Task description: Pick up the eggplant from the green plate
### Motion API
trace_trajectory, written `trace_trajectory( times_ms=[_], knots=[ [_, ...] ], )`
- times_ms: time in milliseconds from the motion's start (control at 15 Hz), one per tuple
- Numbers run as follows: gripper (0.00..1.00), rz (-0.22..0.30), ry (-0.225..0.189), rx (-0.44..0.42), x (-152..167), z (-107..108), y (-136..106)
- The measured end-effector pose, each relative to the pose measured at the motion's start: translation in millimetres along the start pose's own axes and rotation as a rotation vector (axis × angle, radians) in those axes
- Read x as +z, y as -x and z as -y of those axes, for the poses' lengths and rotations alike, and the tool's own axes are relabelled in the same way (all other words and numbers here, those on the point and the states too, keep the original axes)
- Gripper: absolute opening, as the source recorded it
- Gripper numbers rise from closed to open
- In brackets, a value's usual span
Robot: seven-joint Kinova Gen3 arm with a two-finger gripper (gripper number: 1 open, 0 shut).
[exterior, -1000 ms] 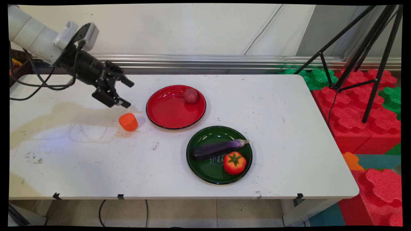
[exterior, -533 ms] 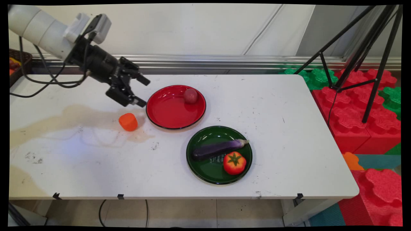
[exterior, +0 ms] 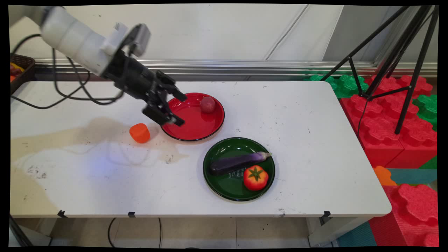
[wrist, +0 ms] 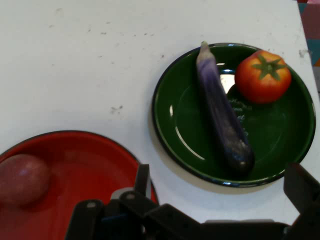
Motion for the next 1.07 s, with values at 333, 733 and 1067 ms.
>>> trace_trajectory(
  times_ms=[333, 733, 1067],
  knots=[
    [1.0, 0.022, 0.014, -0.007, 44.7, -11.1, -16.0],
    [1.0, 0.078, 0.03, -0.014, 99.9, -22.6, -22.3],
    [1.0, 0.111, 0.04, -0.012, 131.6, -28.5, -23.6]
  ],
)
